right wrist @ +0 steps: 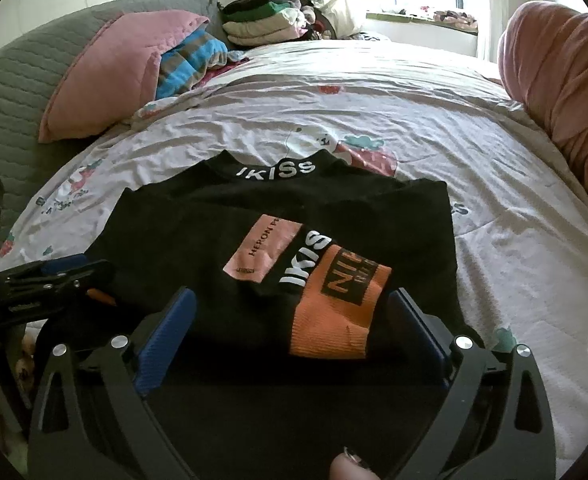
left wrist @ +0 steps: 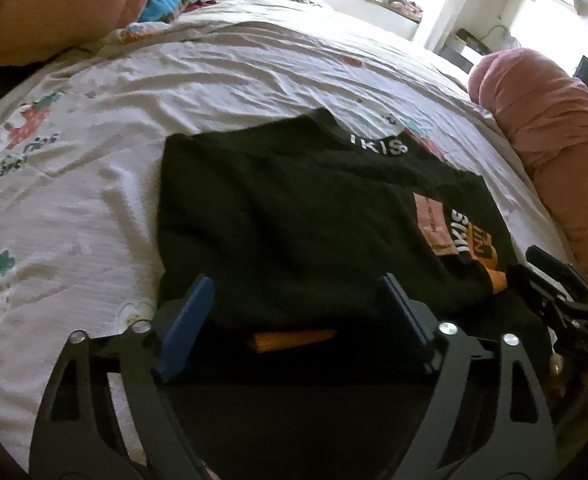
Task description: Fold small clothes
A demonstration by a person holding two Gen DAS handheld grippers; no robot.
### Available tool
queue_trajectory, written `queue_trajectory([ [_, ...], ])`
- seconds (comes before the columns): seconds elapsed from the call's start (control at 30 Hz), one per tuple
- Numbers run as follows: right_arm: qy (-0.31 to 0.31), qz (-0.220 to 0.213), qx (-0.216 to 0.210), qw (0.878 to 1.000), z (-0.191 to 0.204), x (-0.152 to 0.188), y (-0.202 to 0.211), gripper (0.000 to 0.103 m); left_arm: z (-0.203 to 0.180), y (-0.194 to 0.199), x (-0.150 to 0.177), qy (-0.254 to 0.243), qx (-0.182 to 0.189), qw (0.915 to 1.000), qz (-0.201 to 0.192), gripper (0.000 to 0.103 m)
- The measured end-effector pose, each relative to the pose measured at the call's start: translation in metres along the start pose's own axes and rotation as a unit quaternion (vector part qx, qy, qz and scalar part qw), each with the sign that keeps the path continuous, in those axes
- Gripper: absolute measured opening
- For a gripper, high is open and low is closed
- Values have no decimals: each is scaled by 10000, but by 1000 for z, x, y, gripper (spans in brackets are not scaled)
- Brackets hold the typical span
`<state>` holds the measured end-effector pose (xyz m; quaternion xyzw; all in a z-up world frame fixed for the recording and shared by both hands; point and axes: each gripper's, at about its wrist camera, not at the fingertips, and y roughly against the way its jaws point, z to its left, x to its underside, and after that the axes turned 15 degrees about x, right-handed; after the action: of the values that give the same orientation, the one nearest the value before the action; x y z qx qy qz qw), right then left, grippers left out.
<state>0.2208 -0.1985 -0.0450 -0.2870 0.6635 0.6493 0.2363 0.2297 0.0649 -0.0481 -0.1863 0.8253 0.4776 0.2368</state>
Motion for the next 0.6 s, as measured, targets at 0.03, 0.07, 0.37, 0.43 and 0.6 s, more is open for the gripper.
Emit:
queue_trajectory([
  [0.03,-10,-13,-6,10000,-1,0,2,97,0,2,0,-6,-26,10000,-27,82],
  [0.07,-20,-30,-1,10000,-1,0,3,97,-1,3,-1,-13,-59,10000,-51,88],
  [0.37,-31,-187,-6,9998,-4,-2,18,97,-6,14,-1,-168,-399,9989,-201,93],
  [0.43,-39,-213,-22,9998,-5,-3,20,97,-9,17,0,-177,-374,9988,-244,93],
  [0.6,-40,-249,-57,9997,-6,-1,25,97,-20,24,3,-330,-379,9982,-316,93],
])
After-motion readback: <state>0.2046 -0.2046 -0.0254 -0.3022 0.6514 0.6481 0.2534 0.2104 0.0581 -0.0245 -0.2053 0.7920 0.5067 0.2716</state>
